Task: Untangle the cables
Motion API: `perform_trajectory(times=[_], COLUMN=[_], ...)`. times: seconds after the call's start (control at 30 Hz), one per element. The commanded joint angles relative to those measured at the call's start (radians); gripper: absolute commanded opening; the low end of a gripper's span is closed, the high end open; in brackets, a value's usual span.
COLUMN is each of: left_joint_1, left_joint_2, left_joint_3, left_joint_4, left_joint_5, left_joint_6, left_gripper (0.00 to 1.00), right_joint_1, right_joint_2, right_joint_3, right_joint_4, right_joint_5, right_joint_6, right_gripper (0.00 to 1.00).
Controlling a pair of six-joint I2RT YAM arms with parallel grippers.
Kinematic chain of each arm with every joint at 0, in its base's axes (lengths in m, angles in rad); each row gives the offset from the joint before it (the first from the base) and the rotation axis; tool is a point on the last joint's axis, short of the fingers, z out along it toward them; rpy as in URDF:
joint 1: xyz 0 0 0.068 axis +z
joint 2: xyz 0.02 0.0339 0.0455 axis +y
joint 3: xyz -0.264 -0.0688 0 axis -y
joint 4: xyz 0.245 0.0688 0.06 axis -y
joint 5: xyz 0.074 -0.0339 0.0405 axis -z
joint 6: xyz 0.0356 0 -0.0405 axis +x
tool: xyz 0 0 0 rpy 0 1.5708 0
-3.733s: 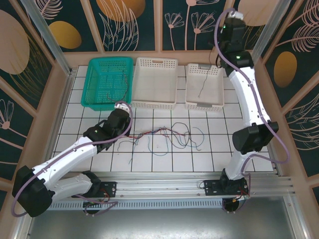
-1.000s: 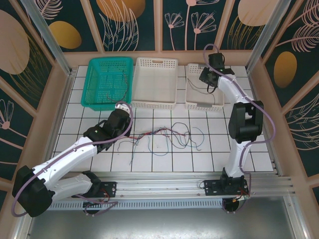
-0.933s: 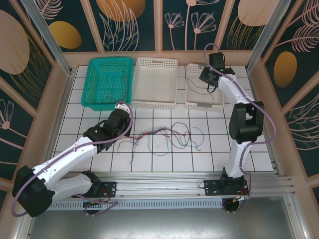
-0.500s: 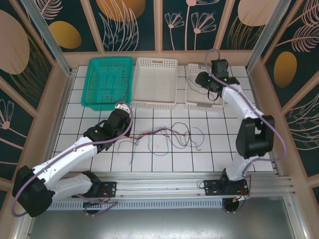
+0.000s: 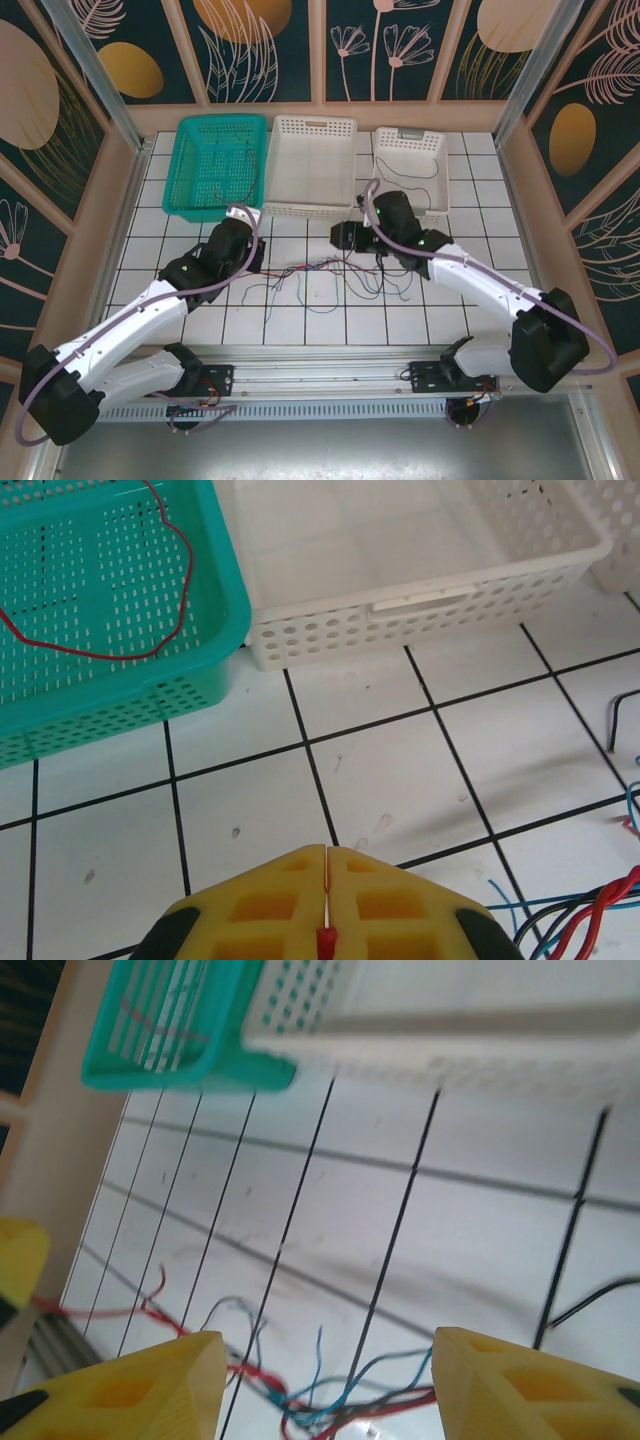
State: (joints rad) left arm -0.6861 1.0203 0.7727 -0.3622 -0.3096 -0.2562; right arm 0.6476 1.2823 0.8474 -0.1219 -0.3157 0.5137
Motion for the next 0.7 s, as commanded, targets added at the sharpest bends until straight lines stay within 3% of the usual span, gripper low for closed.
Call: perform_trajectory(times=[0.0, 0.27, 0.5, 0.67], left_joint_1=[0.005, 0.005, 0.005, 0.006], left_joint_2=[-0.015, -0.034, -0.046, -0.06], left_joint_3=[0.03, 0.038, 0.056, 0.063], left_joint_4=[0.022, 0.022, 0.009, 0.003], left_joint_5=[0.018, 0.0, 0.001, 0.006], left_joint_6=[-0.029, -0.038, -0.047, -0.06], left_gripper=[0.0, 0.0, 0.0, 0.0], right_joint_1=[0.075, 0.181, 0.185, 0.184], right_joint_2=[-0.07, -0.156, -0.202, -0.196], right_joint_3=[-0.061, -0.216, -0.315, -0.351], right_joint_4=[0.073, 0.097, 0.124, 0.073], right_joint_5=[0.008, 0.08, 0.158, 0.307], right_joint_6=[0.056, 0.132, 0.18, 0.191], right_gripper=[0.52, 0.43, 0.39, 0.38])
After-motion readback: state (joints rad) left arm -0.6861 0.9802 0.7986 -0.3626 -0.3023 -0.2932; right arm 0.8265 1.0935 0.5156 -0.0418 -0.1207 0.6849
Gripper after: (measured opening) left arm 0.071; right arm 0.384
